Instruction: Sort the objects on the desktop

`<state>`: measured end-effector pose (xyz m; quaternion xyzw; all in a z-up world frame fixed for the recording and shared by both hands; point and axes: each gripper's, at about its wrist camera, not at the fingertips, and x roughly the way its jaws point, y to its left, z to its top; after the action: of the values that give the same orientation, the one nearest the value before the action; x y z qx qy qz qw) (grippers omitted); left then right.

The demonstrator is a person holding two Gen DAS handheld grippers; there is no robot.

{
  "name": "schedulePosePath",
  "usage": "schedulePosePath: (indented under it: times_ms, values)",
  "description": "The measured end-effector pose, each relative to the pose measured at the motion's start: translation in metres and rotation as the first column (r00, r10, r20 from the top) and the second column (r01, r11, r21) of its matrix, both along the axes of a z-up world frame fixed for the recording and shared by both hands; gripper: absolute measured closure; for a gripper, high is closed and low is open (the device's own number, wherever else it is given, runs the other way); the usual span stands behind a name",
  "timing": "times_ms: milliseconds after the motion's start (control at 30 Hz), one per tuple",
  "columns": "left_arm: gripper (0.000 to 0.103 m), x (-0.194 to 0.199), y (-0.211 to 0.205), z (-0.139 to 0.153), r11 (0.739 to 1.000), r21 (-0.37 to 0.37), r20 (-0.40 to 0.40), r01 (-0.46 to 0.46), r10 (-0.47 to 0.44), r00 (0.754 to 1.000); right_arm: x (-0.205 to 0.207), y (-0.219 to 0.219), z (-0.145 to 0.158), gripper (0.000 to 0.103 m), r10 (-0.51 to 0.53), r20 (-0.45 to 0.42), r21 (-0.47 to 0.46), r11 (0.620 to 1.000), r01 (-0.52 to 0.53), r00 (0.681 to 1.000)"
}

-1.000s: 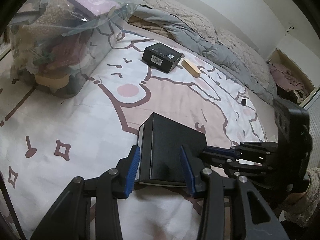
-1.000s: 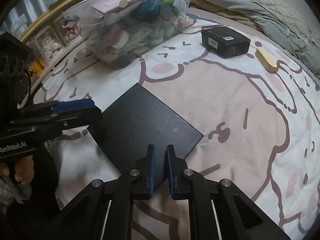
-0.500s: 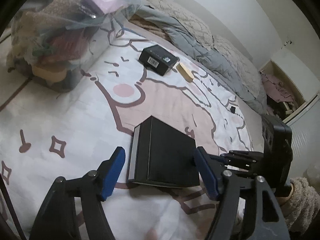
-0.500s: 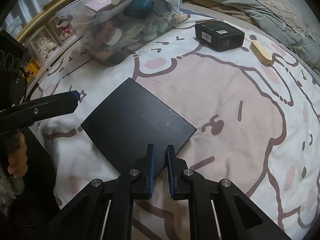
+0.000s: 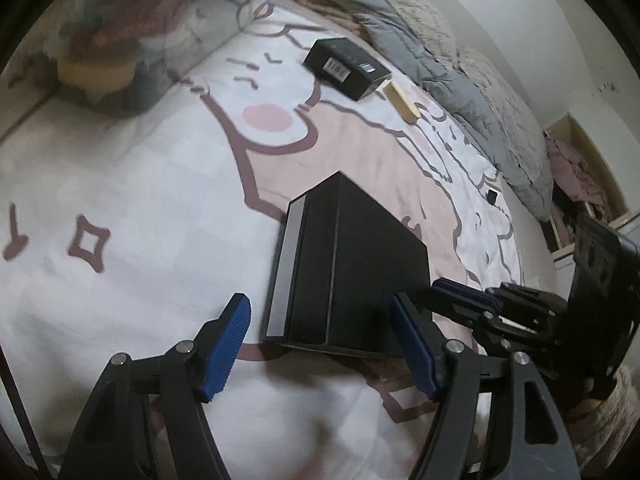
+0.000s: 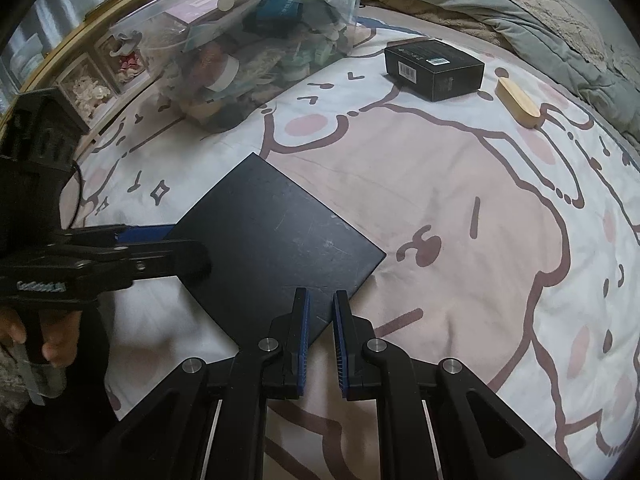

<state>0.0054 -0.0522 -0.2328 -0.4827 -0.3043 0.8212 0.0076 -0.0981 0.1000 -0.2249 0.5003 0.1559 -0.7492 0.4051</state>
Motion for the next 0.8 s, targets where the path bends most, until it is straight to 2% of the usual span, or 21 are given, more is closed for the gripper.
schedulePosePath:
  times_ms: [167,267,367,400,467,600,700,800]
  values:
    - [0.034,0.001,-0.001,-0.006,0.998,0.062,0.009,-0.014,0.014,1.0,0.001,0.001,-0.001,0.092,0.005,-0.007,-0.002,1.0,-0.005,1.0]
    - [0.034,0.004,0.003,0.001,0.999,0.052,-0.019,0.0,0.001,1.0,0.0,0.001,-0.001,0.092,0.005,-0.004,-0.005,1.0,-0.005,1.0]
    - [0.034,0.008,0.005,0.01,0.999,0.045,-0.047,0.015,-0.013,0.999,-0.007,0.003,0.004,0.092,-0.014,0.039,-0.021,1.0,0.015,0.999]
    - [0.037,0.008,0.005,0.01,0.999,0.051,-0.047,0.017,-0.015,0.999,-0.01,0.003,0.007,0.092,-0.022,0.046,-0.026,0.999,0.023,0.999]
    - [0.038,0.01,0.004,0.009,0.998,0.056,-0.037,0.01,-0.008,0.999,-0.018,0.004,0.018,0.092,-0.053,0.022,-0.058,0.997,0.054,0.998]
    - [0.038,0.019,0.002,0.01,1.0,-0.014,-0.011,-0.018,0.018,1.0,-0.039,-0.005,0.029,0.092,-0.111,-0.013,-0.074,0.991,0.109,0.994]
    - [0.038,0.03,0.002,0.013,0.998,-0.07,0.013,-0.003,0.004,1.0,-0.056,-0.023,0.028,0.092,-0.121,-0.025,-0.046,0.992,0.119,0.992]
    - [0.038,0.037,0.002,0.01,0.997,-0.064,0.043,0.035,-0.032,0.999,-0.066,-0.037,0.022,0.092,-0.111,-0.006,-0.028,0.993,0.111,0.994]
